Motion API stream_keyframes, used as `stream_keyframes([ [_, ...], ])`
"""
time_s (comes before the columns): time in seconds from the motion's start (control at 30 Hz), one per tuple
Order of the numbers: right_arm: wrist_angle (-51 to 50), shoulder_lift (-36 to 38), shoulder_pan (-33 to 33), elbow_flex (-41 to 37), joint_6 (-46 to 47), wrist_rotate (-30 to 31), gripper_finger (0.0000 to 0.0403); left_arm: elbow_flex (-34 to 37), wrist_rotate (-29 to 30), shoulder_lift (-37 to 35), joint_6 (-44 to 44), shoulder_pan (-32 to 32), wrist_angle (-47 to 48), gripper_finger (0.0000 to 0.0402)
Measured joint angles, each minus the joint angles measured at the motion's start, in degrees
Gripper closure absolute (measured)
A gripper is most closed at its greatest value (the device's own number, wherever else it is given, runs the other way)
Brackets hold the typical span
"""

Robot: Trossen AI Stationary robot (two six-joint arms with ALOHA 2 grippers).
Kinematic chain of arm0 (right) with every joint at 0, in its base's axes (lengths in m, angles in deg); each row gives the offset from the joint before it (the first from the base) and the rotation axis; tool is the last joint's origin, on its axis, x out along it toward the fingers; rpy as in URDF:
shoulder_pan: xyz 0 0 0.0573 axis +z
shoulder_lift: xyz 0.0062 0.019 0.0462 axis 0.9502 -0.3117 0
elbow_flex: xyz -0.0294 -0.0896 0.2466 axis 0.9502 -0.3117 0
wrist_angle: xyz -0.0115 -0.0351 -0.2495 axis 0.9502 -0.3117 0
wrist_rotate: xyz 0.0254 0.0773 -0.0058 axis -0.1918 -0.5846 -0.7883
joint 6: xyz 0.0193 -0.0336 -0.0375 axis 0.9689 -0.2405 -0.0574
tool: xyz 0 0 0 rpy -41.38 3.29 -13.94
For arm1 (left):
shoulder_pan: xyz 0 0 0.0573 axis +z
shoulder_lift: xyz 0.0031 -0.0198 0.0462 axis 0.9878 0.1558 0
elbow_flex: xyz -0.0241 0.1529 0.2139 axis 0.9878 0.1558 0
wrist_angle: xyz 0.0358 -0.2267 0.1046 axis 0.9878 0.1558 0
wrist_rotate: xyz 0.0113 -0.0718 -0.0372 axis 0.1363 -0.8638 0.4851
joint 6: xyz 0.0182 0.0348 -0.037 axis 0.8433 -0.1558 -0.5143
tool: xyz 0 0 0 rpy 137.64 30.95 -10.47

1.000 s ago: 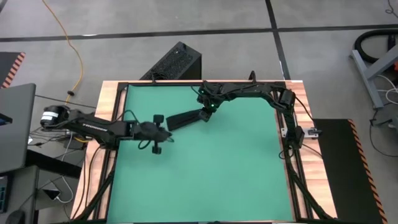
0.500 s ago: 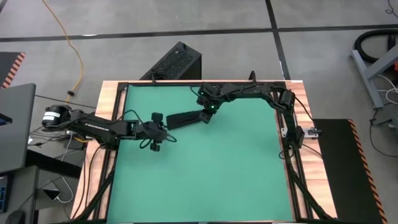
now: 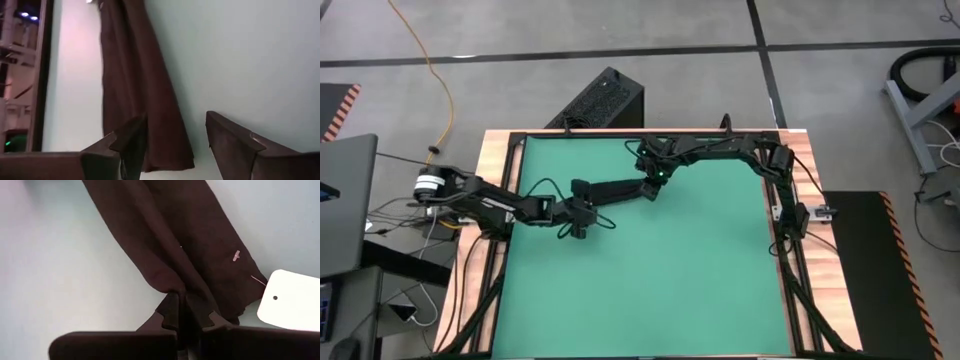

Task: Roll towel
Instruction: Roll the black towel

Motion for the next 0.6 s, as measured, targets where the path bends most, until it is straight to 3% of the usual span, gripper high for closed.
stream_keyframes([
  [0.17, -0.1, 0.0, 0.09, 0.0, -0.02, -0.01, 0.0384, -0.01, 2.21, 0.78, -0.59, 2.38, 3.14, 0.0209],
  [0.37, -0.28, 0.0, 0.08, 0.0, 0.0, -0.04, 0.0384, -0.11, 0.18, 0.58, -3.05, 6.92, 4.73, 0.0212],
  [0.47, -0.28, 0.0, 0.08, 0.0, 0.0, -0.09, 0.0384, -0.09, -2.8, 0.56, -4.25, 8.32, 5.17, 0.0234],
  [0.6, -0.31, 0.0, 0.43, -0.02, 0.0, -0.19, 0.0384, -0.04, -5.11, 0.61, -2.89, 9.68, 5.02, 0.0292],
])
